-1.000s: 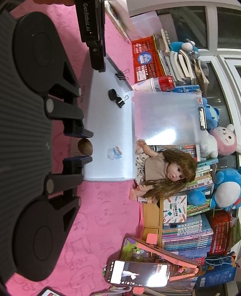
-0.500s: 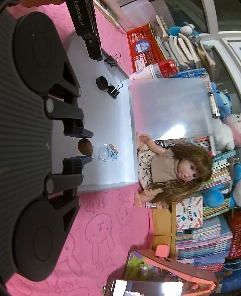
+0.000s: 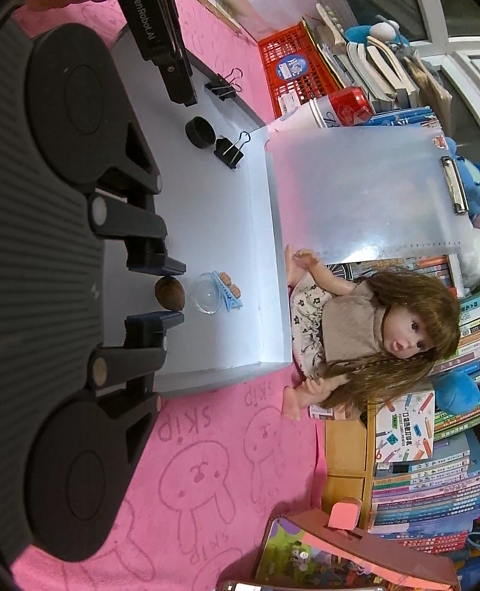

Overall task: Organize rigid objects
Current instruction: 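Carry the black lid with the left gripper while the right gripper carries the walnut into the box, then open both grippers to release the black lid and walnut inside the box, then withdraw both grippers from the box toward the orange pieces on the table, then grasp an orange piece with the left gripper while the right gripper grasps another orange piece, then carry the orange piece with the left gripper while the right gripper carries its orange piece into the box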

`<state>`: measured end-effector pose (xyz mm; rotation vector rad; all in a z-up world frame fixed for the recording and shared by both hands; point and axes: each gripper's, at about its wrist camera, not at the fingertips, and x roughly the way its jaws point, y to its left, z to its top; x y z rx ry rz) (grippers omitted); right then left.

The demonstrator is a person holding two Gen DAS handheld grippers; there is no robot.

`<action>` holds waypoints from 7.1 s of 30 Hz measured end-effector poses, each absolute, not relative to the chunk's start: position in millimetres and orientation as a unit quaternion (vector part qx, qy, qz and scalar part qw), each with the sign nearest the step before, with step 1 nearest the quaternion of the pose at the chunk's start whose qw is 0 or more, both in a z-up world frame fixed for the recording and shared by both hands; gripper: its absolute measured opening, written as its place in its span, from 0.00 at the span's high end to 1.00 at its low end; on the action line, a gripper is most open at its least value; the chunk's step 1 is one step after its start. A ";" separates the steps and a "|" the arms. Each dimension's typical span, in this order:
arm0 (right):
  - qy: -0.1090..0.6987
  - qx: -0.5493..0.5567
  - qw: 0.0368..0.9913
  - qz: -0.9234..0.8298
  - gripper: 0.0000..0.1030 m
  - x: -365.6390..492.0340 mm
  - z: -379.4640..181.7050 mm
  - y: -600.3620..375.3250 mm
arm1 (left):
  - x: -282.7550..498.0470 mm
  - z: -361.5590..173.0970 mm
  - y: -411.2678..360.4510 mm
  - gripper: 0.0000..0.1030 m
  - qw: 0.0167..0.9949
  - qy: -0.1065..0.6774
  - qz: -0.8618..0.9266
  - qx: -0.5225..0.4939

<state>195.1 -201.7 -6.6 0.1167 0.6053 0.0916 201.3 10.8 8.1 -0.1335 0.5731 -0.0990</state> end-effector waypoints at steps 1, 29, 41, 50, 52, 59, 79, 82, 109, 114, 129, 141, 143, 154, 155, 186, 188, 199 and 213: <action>0.299 0.057 0.951 0.045 0.76 196.9 -7.1 -200.8 | 202.9 6.7 11.0 0.71 0.955 0.284 -0.047 -0.067; 0.279 0.053 0.957 0.064 0.29 182.9 11.1 -194.6 | 188.6 24.7 12.5 0.42 0.950 0.284 -0.085 -0.094; 0.254 0.038 0.963 0.085 0.14 143.2 27.7 -195.1 | 137.9 39.9 7.3 0.36 0.954 0.266 -0.122 -0.060; 0.235 0.013 0.967 0.097 0.08 105.1 32.2 -192.8 | 97.1 38.4 2.4 0.32 0.952 0.263 -0.152 -0.041; 0.230 0.007 0.968 0.097 0.08 96.6 31.8 -192.8 | 89.4 36.9 1.5 0.32 0.950 0.266 -0.158 -0.041; 0.225 -0.006 0.969 0.102 0.07 70.6 28.7 -194.0 | 67.1 31.3 -2.6 0.32 0.948 0.266 -0.172 -0.029; 0.229 -0.012 0.971 0.073 0.07 6.8 -5.1 -214.6 | 8.1 7.5 -12.5 0.33 0.940 0.270 -0.208 0.009; 0.226 -0.004 0.972 0.070 0.09 0.8 -10.0 -216.3 | 4.6 5.4 -17.8 0.33 0.939 0.266 -0.217 0.026; 0.231 0.000 0.970 0.069 0.21 -15.4 -20.9 -185.4 | 17.1 7.8 -6.4 0.59 0.953 0.259 -0.157 -0.004; 0.226 -0.011 0.972 0.057 0.22 -15.7 -24.6 -169.1 | 19.6 8.9 -1.9 0.59 0.954 0.260 -0.147 -0.009; 0.239 -0.034 0.969 0.054 0.52 -9.8 -27.0 -155.9 | 20.1 11.2 -3.7 0.59 0.957 0.252 -0.141 -0.012; 0.220 -0.023 0.974 0.043 0.52 -9.7 -11.1 -167.8 | 27.8 22.3 0.1 0.59 0.961 0.243 -0.133 -0.023; 0.216 -0.020 0.975 0.041 0.52 -6.6 -7.3 -170.4 | 31.0 24.9 1.4 0.59 0.961 0.243 -0.131 -0.027; 0.200 0.001 0.979 0.034 0.52 24.6 10.8 -181.8 | 54.2 37.2 4.4 0.59 0.964 0.235 -0.121 -0.029; 0.201 0.004 0.979 0.033 0.52 28.6 11.6 -182.4 | 57.6 37.7 4.6 0.59 0.964 0.235 -0.119 -0.030; 0.238 0.029 0.970 0.032 0.52 139.0 7.5 -192.3 | 162.4 23.8 6.8 0.59 0.952 0.289 -0.082 -0.053; 0.241 0.027 0.970 0.031 0.52 144.4 6.0 -192.1 | 166.0 20.3 6.4 0.59 0.952 0.292 -0.080 -0.053; 0.277 0.038 0.960 0.031 0.52 168.5 -4.2 -195.7 | 179.5 7.5 1.2 0.59 0.951 0.300 -0.067 -0.041; 0.293 0.018 0.955 0.032 0.51 181.3 -10.1 -189.1 | 189.6 3.1 -1.3 0.59 0.950 0.303 -0.058 -0.040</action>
